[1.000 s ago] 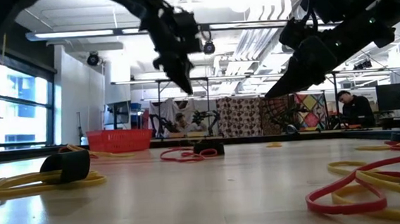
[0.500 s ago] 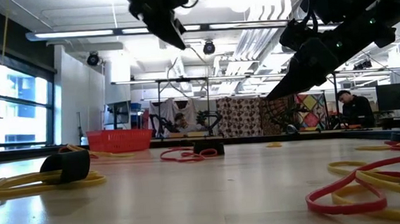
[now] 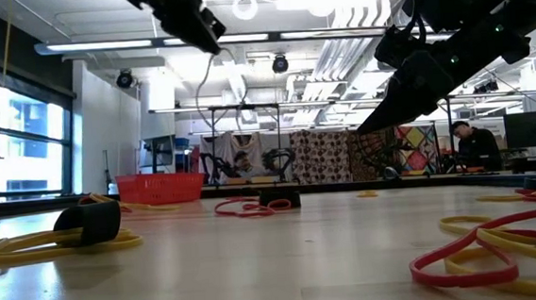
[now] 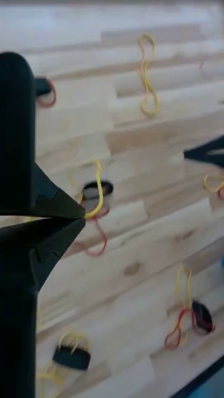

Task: Sort rubber bands into baskets
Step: Put the yellow rubber band into the green basket

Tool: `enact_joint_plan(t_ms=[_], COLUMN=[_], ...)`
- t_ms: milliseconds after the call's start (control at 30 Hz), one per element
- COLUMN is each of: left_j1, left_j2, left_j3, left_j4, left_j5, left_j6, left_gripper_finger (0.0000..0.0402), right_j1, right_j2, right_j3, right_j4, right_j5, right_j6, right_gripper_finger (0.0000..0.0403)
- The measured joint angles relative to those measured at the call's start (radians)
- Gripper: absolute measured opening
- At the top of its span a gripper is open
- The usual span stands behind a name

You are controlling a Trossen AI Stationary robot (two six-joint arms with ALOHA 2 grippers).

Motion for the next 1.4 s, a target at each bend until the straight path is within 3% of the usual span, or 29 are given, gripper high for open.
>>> enact_joint_plan(t_ms=[233, 400, 933, 1067, 1400], left_j1=[-0.055, -0.100, -0.281, -0.339, -0.595], left_j2=[-0.084, -0.119, -0.120, -0.139, -0.199], left_j3=[-0.080, -0.102, -0.103, -0.103, -0.103], left_j4=[0.002, 0.004, -0.013, -0.057, -0.162], left_j5=[0.001, 0.001, 0.016, 0.004, -0.147], left_j6=[-0.049, -0.076, -0.176, -0.285, -0.610], left_gripper_finger=[0.0000, 0.0000, 0.0000, 0.0000, 0.0000], right_j1=[0.000, 0.000, 0.000, 0.000, 0.000], right_j2=[0.000, 0.000, 0.000, 0.000, 0.000], right_j3=[0.000, 0.000, 0.000, 0.000, 0.000], right_j4=[0.000, 0.001, 0.000, 0.000, -0.007], right_j5=[-0.014, -0.084, -0.098, -0.098, -0.098], right_j6=[0.000, 0.000, 0.000, 0.000, 0.000], right_gripper_finger=[0.0000, 0.0000, 0.0000, 0.0000, 0.0000])
